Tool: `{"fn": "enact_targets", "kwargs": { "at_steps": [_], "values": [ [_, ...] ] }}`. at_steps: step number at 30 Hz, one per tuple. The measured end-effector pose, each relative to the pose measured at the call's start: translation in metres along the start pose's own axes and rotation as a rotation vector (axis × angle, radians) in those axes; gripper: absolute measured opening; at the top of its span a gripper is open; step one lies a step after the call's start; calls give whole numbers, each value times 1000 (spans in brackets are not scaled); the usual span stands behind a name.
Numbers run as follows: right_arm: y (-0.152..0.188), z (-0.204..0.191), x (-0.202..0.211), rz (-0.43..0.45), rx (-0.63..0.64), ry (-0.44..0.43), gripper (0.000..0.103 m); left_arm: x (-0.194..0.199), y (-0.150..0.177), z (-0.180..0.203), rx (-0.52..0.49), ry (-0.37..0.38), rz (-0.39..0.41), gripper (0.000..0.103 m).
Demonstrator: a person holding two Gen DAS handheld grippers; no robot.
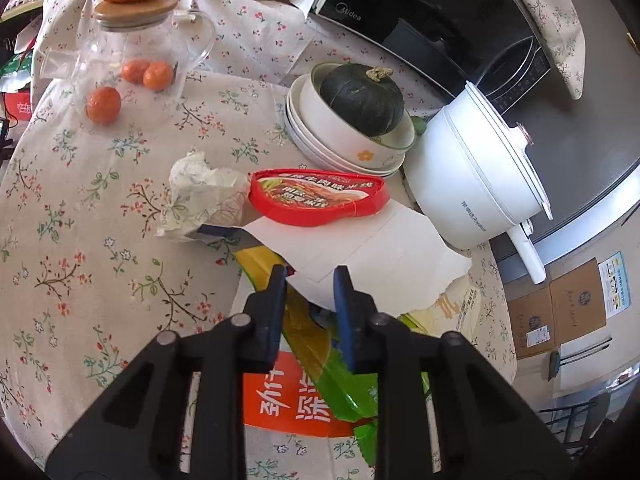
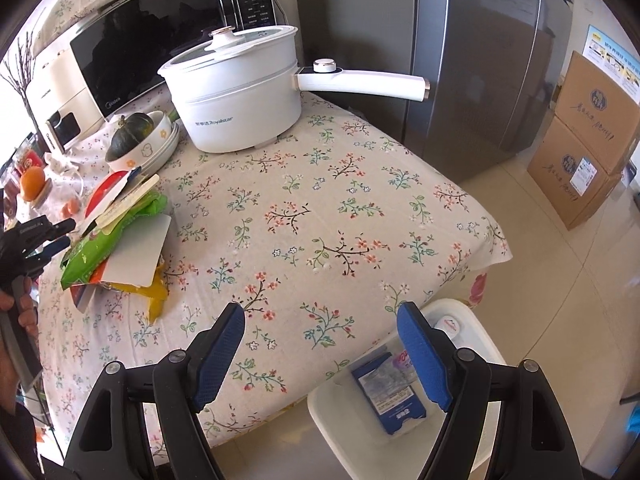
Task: Collect trash
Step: 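Grasp the blue carton flap with the left tool while the right tool grasps the bread wrapper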
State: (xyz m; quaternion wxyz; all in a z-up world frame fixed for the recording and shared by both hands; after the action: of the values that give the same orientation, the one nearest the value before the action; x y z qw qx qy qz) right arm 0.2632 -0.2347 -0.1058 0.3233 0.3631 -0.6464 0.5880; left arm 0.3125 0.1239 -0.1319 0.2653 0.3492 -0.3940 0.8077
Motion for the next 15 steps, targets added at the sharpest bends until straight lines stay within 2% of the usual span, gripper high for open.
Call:
{"fn": "enact_targets", "kwargs": {
  "at_steps": [5, 6, 10, 15],
  "values": [
    [0, 0, 2, 1, -10, -8, 80, 11, 9, 12, -56, 21, -3, 17],
    [0, -1, 3, 2, -11, -11, 80, 15, 11, 14, -66, 34, -3, 2],
    [0, -4, 6, 7, -12, -25, 80, 37, 23, 22, -95, 81, -19, 0],
    [3, -12, 11, 11, -7, -47, 80, 66, 40, 33, -198, 76, -2, 0]
  ]
}}
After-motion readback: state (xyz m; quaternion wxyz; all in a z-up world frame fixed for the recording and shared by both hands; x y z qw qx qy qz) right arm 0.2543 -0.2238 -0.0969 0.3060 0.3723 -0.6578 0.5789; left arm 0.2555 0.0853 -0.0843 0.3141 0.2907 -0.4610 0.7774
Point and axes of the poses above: each gripper's, at about its wrist camera, not at the fingertips, and x roughly against the way its jaws point, z to its right, y to its underside, the point moved 10 cm from there along -x, roughly the way its jaws point, and after that the axes turned 1 degree about -x, right-handed, at the moved point
